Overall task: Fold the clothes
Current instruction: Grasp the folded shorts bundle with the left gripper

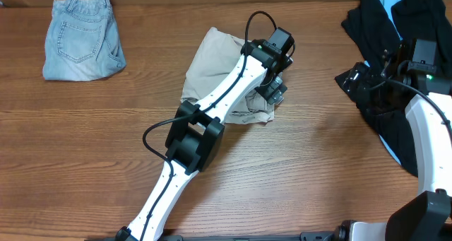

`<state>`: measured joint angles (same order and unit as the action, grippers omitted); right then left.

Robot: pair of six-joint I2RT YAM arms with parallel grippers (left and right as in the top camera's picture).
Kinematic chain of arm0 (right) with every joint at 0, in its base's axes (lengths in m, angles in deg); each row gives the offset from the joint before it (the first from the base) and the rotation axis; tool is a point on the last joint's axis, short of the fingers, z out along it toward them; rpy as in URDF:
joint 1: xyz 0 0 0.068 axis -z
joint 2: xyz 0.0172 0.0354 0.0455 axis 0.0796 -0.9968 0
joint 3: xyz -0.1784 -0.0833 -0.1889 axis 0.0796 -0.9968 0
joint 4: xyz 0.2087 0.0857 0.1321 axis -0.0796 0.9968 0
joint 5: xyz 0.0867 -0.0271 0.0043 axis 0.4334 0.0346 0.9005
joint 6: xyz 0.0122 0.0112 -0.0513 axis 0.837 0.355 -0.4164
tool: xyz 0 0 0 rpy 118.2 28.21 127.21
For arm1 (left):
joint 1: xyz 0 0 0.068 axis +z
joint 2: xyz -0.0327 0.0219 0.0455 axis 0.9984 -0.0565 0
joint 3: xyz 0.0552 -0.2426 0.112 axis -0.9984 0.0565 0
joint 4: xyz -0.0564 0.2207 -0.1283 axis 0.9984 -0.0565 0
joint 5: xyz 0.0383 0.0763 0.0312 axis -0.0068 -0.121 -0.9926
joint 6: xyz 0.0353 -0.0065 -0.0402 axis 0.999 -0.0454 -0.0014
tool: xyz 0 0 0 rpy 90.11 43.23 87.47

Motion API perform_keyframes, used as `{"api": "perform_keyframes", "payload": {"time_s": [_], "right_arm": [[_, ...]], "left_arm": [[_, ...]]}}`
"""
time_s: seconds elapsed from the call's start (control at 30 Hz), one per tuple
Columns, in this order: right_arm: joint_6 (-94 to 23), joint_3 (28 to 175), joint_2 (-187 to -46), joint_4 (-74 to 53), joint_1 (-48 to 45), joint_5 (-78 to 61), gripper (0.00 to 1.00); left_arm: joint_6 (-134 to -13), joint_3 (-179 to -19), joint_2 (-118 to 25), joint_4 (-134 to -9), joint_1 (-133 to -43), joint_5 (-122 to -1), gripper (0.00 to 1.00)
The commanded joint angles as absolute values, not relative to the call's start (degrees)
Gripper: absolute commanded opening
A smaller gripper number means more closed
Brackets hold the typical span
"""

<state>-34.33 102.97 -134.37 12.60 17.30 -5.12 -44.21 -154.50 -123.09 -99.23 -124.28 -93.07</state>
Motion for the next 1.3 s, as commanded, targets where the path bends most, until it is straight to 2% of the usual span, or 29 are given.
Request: {"api": "perform_keyframes", "payload": {"time_s": [0.0, 0.13, 0.23, 0.47, 0.8, 0.9, 1.03, 1.2, 1.27], "right_arm": [[-34.48, 102.83, -134.48, 12.34, 17.45, -5.56, 1.0], [-34.48, 102.83, -134.48, 12.32, 17.45, -5.56, 1.0], [-34.46, 102.83, -134.48, 12.27, 17.45, -5.54, 1.0], [-34.48, 102.83, -134.48, 12.73, 17.45, -5.56, 1.0], [-34.46, 102.83, -134.48, 12.27, 17.45, -5.54, 1.0], [-34.46, 102.83, -134.48, 12.3, 17.45, -5.54, 1.0], [-34.46, 102.83, -134.48, 12.3, 17.45, -5.54, 1.0], [-34.46, 102.83, -134.48, 12.21, 17.45, -5.54, 1.0], [-34.46, 102.83, -134.48, 12.12, 17.45, -5.54, 1.0]], "left_arm": [[-37.56, -157.02, -124.97, -101.33, -128.32, -93.26, 1.0], [-37.63, -159.0, -124.97, -102.31, -130.79, -100.15, 1.0], [-40.03, -158.98, -125.32, -102.22, -131.8, -100.52, 1.0], [-52.23, -158.83, -125.54, -101.52, -131.03, -106.18, 1.0], [-59.07, -156.56, -125.56, -98.33, -129.2, -106.27, 0.93], [-59.03, -155.59, -125.56, -97.44, -129.04, -106.29, 0.89], [-58.9, -154.5, -125.56, -97.26, -129.07, -106.27, 0.77], [-57.98, -150.02, -125.56, -94.33, -129.09, -106.33, 0.75], [-57.56, -147.99, -125.56, -92.96, -129.04, -106.29, 0.68]]}}
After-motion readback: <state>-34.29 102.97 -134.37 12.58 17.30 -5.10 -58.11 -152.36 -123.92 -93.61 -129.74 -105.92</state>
